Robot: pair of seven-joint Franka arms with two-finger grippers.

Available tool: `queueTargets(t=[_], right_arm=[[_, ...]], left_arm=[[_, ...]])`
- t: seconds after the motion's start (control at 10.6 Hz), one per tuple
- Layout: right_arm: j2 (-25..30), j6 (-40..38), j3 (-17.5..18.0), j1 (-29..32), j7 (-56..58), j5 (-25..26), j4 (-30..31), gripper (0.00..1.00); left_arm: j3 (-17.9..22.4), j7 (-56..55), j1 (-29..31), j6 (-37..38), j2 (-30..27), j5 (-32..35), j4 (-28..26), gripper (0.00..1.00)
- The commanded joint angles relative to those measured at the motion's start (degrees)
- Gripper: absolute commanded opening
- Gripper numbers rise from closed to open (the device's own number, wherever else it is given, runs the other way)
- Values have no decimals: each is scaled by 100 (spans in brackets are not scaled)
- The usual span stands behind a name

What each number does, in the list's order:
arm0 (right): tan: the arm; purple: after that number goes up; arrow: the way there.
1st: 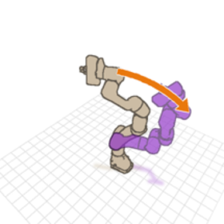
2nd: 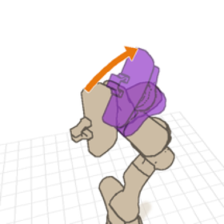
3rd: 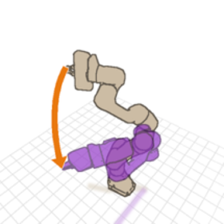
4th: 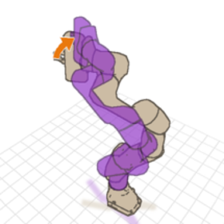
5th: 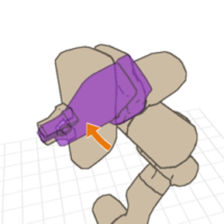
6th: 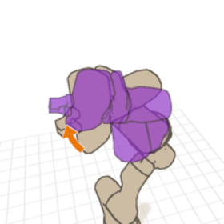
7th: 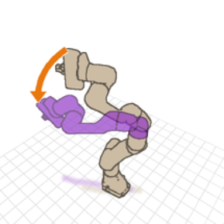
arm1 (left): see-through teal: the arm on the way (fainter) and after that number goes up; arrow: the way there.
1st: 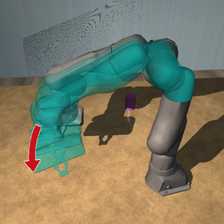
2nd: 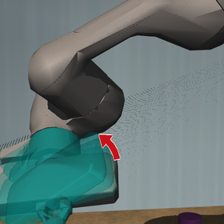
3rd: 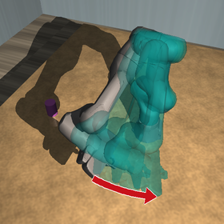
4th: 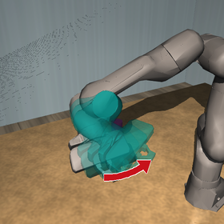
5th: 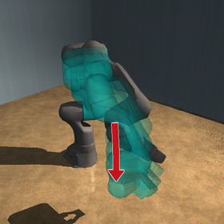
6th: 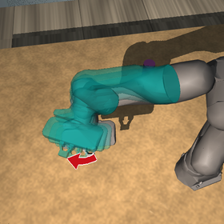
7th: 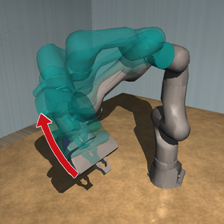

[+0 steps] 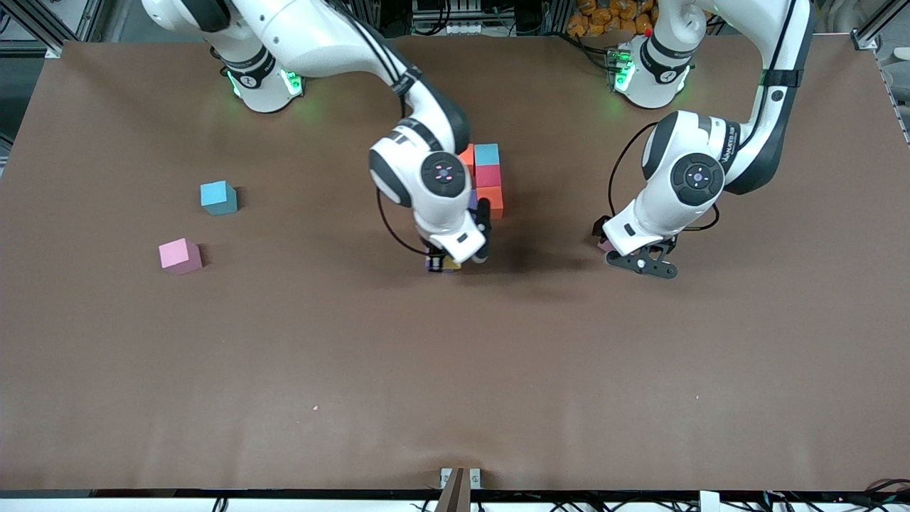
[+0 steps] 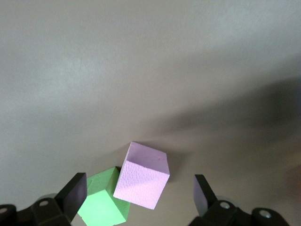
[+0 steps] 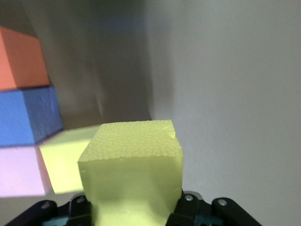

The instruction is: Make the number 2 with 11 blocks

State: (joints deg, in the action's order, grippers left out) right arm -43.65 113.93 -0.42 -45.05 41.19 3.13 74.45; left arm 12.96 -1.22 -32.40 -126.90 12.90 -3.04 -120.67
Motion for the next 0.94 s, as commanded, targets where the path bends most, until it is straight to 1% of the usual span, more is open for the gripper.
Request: queueTargets(t=[0.0, 0.47, 0.85], right_arm=[[-477, -222, -46, -152, -75, -94, -703, 41], [-873, -169, -81, -329, -234, -41, -932, 41], [-961, 15, -81, -329, -226, 3, -924, 41]], left_arm=[[-92, 61, 67, -325, -262, 164, -508, 100], [-109, 69, 58, -677, -192, 172, -834, 100], [-118, 69, 40, -801, -43, 172, -888, 100]])
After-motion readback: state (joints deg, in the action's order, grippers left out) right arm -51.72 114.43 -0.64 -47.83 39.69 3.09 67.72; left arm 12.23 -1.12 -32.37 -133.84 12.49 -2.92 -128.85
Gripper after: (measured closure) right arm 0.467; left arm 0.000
